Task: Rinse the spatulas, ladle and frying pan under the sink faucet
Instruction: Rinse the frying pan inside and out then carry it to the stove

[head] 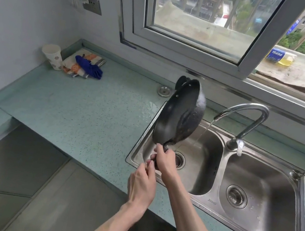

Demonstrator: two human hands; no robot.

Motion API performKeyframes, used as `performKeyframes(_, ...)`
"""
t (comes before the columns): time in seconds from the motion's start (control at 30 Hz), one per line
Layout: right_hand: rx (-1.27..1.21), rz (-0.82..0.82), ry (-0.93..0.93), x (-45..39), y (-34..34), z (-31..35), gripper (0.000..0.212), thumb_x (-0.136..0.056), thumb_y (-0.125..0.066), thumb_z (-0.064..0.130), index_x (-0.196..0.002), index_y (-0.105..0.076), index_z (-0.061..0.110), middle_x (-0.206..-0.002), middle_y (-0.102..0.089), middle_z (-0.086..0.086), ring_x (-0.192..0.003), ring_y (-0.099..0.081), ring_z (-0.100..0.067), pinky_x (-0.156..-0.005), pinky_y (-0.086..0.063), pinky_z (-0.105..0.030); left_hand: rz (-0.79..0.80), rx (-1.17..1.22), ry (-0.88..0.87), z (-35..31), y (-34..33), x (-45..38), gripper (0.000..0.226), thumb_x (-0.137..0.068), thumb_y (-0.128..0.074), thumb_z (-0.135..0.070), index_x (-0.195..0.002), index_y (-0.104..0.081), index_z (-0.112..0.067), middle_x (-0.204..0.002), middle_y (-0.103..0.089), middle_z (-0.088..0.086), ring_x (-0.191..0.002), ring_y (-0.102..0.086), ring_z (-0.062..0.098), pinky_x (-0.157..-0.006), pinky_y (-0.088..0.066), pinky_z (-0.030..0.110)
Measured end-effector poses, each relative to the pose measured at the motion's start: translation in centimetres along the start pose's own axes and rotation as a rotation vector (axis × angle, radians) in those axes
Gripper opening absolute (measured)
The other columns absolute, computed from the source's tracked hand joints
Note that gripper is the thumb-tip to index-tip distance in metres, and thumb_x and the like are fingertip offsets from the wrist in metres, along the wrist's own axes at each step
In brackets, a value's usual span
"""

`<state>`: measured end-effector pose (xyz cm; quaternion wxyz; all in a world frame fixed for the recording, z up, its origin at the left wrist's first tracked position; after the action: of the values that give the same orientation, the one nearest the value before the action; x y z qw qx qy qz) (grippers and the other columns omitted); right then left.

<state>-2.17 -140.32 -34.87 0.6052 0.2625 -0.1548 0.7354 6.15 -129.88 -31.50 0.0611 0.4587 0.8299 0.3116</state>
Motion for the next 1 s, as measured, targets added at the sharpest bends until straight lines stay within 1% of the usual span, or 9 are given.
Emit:
performKeyframes(0.1, -0.287, 0.059, -0.049, 0.0, 0.5, -0.8, 0.017, -0.099, -0.054, 0.016, -0.084, -0.052, 0.007, -0.062, -0.052, -0.008, -0.052, -0.055, -0.025, -0.055, -0.049, -0.035, 0.037, 0.063, 0.088, -0.5, -0.6, 0.3, 0.036, -0.105, -0.043, -0.048, -0.085, -0.056, -0.022, -0.074, -0.067, -0.005, -0.068, -0.062, 0.012, -0.053, -0.035, 0.021)
performKeyframes(0.2, -0.406, 0.116, -0.089, -0.1, 0.7, -1.5, 0.017, -0.098, -0.058, 0.017, -0.084, -0.052, 0.009, -0.062, -0.049, -0.005, -0.051, -0.050, -0.021, -0.054, -0.045, -0.031, 0.158, 0.228, 0.198, -0.3, -2.6, 0.4, 0.031, -0.101, -0.050, -0.050, -0.103, -0.061, -0.021, -0.092, -0.071, -0.003, -0.082, -0.067, 0.013, -0.065, -0.046, 0.026)
performKeyframes(0.27, -0.431, 0.139, -0.105, -0.1, 0.9, -1.8, 0.017, -0.098, -0.059, 0.017, -0.085, -0.053, 0.010, -0.062, -0.048, -0.004, -0.051, -0.050, -0.020, -0.052, -0.042, -0.029, 0.273, 0.322, 0.259, -0.3, -3.8, 0.6, 0.035, -0.099, -0.052, -0.052, -0.109, -0.060, -0.019, -0.086, -0.071, 0.002, -0.073, -0.067, 0.017, -0.062, -0.050, 0.030)
performKeyframes(0.33, -0.457, 0.160, -0.115, 0.0, 1.0, -1.7, 0.016, -0.100, -0.058, 0.017, -0.087, -0.053, 0.008, -0.061, -0.046, -0.004, -0.050, -0.049, -0.019, -0.051, -0.042, -0.029, 0.406, 0.480, 0.313, -0.4, -4.8, 0.8, 0.033, -0.102, -0.052, -0.044, -0.101, -0.061, -0.012, -0.067, -0.062, 0.004, -0.058, -0.060, 0.019, -0.051, -0.049, 0.031)
performKeyframes(0.43, -0.560, 0.209, -0.149, 0.0, 0.6, -2.1, 0.019, -0.104, -0.056, 0.017, -0.089, -0.054, 0.005, -0.057, -0.043, -0.004, -0.044, -0.046, -0.016, -0.051, -0.051, -0.030, 0.534, 0.674, 0.356, -1.0, -5.6, 1.3, 0.032, -0.106, -0.052, -0.033, -0.087, -0.057, -0.007, -0.061, -0.053, 0.009, -0.046, -0.051, 0.020, -0.041, -0.040, 0.026)
performKeyframes(0.53, -0.585, 0.261, -0.149, -0.1, 0.4, -2.8, 0.018, -0.104, -0.056, 0.018, -0.092, -0.057, 0.005, -0.057, -0.042, -0.002, -0.043, -0.046, -0.014, -0.064, -0.057, -0.031, 0.480, 0.646, 0.340, -1.1, -5.7, 1.8, 0.028, -0.106, -0.051, -0.025, -0.084, -0.050, -0.008, -0.057, -0.048, 0.007, -0.041, -0.044, 0.019, -0.041, -0.031, 0.024)
performKeyframes(0.7, -0.653, 0.385, -0.177, 0.1, -0.6, -4.3, 0.019, -0.105, -0.055, 0.025, -0.094, -0.058, 0.010, -0.056, -0.038, 0.004, -0.043, -0.046, -0.010, -0.089, -0.055, -0.033, 0.464, 0.510, 0.229, -0.7, -5.8, 2.4, 0.025, -0.104, -0.051, -0.020, -0.084, -0.049, -0.005, -0.052, -0.049, 0.010, -0.039, -0.045, 0.022, -0.044, -0.037, 0.029)
performKeyframes(0.87, -0.700, 0.327, -0.290, -0.5, 0.2, -4.6, 0.039, -0.104, -0.056, 0.044, -0.106, -0.061, 0.005, -0.069, -0.050, -0.001, -0.055, -0.050, -0.013, -0.079, -0.056, -0.033, 0.459, 0.352, 0.106, -0.4, -5.0, 1.6, 0.026, -0.103, -0.055, -0.026, -0.085, -0.053, -0.008, -0.050, -0.054, 0.007, -0.040, -0.051, 0.022, -0.043, -0.042, 0.029)
performKeyframes(1.0, -0.496, 0.107, -0.257, -1.4, 2.6, -4.6, 0.038, -0.101, -0.063, 0.039, -0.094, -0.060, 0.002, -0.066, -0.053, -0.006, -0.054, -0.050, -0.017, -0.059, -0.048, -0.031, 0.512, 0.313, 0.085, -0.3, -5.9, 1.7, 0.021, -0.103, -0.057, -0.033, -0.095, -0.059, -0.013, -0.056, -0.063, 0.012, -0.046, -0.062, 0.023, -0.047, -0.052, 0.029)
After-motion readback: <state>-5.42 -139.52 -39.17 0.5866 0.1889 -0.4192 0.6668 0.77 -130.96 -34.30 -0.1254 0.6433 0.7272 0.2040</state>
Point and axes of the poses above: each hand's wrist, its own x-axis away from the middle knuckle, its own y-axis out of the back of the hand, z = x × y, the point moved 8 cm from there along -x, towards the middle knuckle
